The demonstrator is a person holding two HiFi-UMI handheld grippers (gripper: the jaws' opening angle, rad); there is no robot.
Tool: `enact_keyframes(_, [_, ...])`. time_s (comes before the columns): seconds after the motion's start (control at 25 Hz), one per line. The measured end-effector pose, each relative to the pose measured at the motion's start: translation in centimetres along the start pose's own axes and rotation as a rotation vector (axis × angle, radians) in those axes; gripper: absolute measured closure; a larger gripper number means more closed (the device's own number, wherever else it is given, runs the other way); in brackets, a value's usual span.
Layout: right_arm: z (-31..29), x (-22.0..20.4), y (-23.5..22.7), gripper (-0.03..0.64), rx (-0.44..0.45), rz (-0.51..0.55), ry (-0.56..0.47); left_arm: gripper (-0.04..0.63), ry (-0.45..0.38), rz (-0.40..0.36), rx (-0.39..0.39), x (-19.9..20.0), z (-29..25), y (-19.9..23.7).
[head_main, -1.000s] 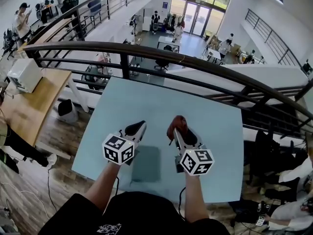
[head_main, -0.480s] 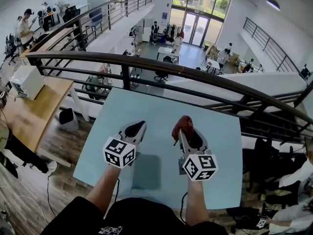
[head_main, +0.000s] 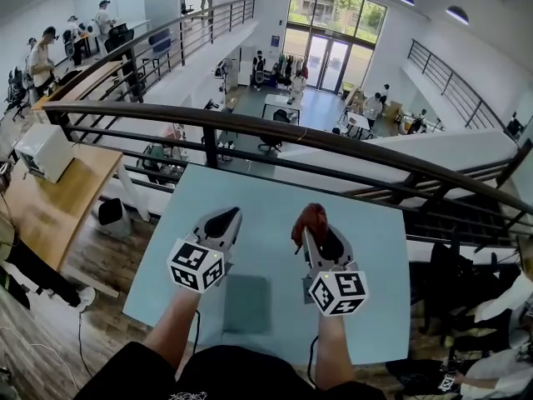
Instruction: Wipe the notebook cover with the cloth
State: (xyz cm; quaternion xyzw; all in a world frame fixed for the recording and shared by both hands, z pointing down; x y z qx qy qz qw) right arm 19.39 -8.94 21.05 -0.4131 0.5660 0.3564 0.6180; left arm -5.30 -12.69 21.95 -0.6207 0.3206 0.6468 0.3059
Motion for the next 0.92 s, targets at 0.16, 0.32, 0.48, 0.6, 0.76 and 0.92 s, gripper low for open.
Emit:
enact_keyframes(0.16, [0.13, -0.15, -0.06, 0.477, 0.001, -0.003, 0.005, 0.588, 0.005, -0.008, 0.002, -0.06, 0.05, -0.12])
enact_keyframes(0.32, [0.33, 0.06, -0.45, 0.476, 0.000, 0.003, 0.001, 0.588, 0.000, -0.017, -0.009, 0.20, -0.41, -0.67])
enact_keyframes(0.48, [0.13, 0.39, -0.17, 0.476, 0.000, 0.010, -0.011, 0.588, -0.009, -0.021, -0.017, 0.46, -0.42, -0.53])
enact_keyframes(0.6, [0.03, 0.41, 0.01, 0.476, -0.002, 0.014, -0.014, 0.588, -0.011, -0.027, -0.019, 0.37, -0.26, -0.42])
enact_keyframes(0.76, [0.25, 0.17, -0.29, 0.476, -0.003, 0.011, -0.013, 0.588, -0.013, -0.027, -0.021, 0.18, -0.42, -0.83])
enact_keyframes(0.92, [0.12, -0.26, -0.35, 0.476, -0.001, 0.008, -0.010, 0.588, -0.011, -0.028, -0.022, 0.03, -0.66, -0.82])
Point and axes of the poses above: the fingertips, and each gripper's own axes: z backward along the fingers, y to its left, x out of its top, the point moved 8 cm from there along z, backward along the fingers, and after that the axes turned 2 degrees about -z, right-handed, at the moved point
